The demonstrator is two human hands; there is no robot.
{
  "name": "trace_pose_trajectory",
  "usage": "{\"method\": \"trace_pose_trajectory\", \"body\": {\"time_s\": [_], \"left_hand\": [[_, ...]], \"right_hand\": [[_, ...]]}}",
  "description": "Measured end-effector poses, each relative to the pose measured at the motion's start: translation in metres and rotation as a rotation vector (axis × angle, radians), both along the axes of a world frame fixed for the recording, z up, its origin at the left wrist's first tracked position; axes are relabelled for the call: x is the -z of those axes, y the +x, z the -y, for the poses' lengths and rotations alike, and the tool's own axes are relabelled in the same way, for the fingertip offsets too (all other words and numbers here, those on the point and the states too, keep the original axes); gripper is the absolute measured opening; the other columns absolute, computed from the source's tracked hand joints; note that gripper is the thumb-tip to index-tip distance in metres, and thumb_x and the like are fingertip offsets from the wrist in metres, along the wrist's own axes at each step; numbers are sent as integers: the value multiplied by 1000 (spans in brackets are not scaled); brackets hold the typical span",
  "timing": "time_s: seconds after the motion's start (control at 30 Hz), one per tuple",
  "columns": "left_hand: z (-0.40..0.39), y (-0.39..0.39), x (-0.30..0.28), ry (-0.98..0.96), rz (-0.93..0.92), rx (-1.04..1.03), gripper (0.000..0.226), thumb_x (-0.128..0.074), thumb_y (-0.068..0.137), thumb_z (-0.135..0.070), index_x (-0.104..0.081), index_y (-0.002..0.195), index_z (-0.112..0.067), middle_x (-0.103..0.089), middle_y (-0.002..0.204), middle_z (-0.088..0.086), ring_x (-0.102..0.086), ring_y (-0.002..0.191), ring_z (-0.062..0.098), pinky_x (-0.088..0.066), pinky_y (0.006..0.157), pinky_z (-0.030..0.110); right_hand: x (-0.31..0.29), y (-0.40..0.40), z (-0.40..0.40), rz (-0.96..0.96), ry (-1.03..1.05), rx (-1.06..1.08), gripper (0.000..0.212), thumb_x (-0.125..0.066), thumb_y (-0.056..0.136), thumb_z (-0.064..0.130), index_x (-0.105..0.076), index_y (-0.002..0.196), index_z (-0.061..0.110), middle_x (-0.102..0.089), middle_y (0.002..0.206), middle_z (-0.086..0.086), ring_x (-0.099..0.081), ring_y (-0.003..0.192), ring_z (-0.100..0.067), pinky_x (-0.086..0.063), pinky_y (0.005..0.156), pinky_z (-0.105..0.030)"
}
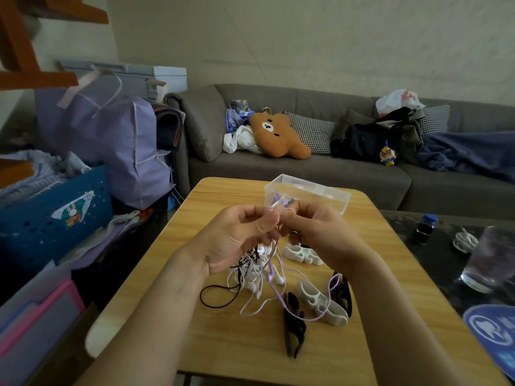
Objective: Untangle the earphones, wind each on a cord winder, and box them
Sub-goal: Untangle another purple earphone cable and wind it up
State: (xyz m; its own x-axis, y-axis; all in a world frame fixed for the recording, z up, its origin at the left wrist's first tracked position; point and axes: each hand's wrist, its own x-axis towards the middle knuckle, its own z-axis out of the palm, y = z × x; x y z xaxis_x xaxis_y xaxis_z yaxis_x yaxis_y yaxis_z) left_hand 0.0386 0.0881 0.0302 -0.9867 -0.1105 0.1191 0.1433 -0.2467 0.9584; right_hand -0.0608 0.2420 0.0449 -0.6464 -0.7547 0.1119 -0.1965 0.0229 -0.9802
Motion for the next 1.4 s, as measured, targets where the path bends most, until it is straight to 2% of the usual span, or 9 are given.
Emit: {"method": "trace_pose_trajectory", "body": {"time_s": [0.1,0.2,0.3,0.5,0.6,0.87,1.0,1.27,1.4], "left_hand": [[0,-3,1,-91,-2,-117,51,-74,69,-23,-61,104,11,-68,91,18,-64,66,15,-51,57,22],[-1,-5,0,-243,8,-265,48,-73,70,-31,-62,98,7,-74,94,20,-70,67,18,-54,56,25],[3,-5,2,-400,-2,-379,40,-76,73,-32,-65,93,0,-76,89,13,-73,72,18,-54,60,23],[1,-6,1,-571,-19,-536,18,-81,81,-16,-66,86,-8,-74,79,10,-69,57,17,-53,52,26],[2,-5,-1,-654,-17,-588,15,-80,82,-12,-65,83,-11,-74,78,7,-70,55,19,-56,57,30],[8,-3,3,-816,83,-600,17,-81,82,-18,-65,87,-17,-67,92,-7,-66,51,6,-45,48,14],[9,-1,-3,-761,64,-564,15,-78,84,-13,-65,88,-18,-71,89,-1,-68,52,11,-55,54,28],[3,7,-14,-366,119,-337,19,-64,94,-8,-61,112,-15,-76,78,-2,-50,41,13,-33,41,19],[4,9,-14,-336,87,-236,22,-66,93,-12,-69,114,-11,-76,91,5,-47,44,9,-38,42,17]], "right_hand": [[2,-1,-1,58,-21,-20,24,-67,92,21,-62,97,-2,-69,80,-8,-64,67,-9,-48,58,-19],[0,-3,-4,62,-22,-42,27,-74,82,24,-65,93,1,-70,82,-8,-65,70,-11,-49,60,-20],[2,-1,0,-110,62,64,11,-76,86,17,-69,88,10,-72,80,-5,-63,64,-6,-49,59,-19],[12,2,11,-490,146,307,14,-79,86,25,-66,82,20,-74,69,2,-70,65,-8,-57,65,-27],[16,2,14,-578,130,353,14,-80,84,27,-67,81,23,-73,72,5,-69,71,-9,-58,71,-34],[14,0,15,-483,103,293,10,-76,88,24,-66,88,23,-74,85,7,-70,82,-8,-58,82,-44],[12,1,15,-393,14,307,12,-72,91,13,-62,87,18,-75,77,-3,-73,75,-17,-59,77,-49],[7,5,13,-97,-124,240,5,-59,98,4,-55,100,1,-74,76,-8,-71,64,-23,-62,65,-41],[3,4,7,92,-198,84,2,-56,100,6,-58,100,5,-70,79,-4,-52,54,-11,-43,48,-21]]}}
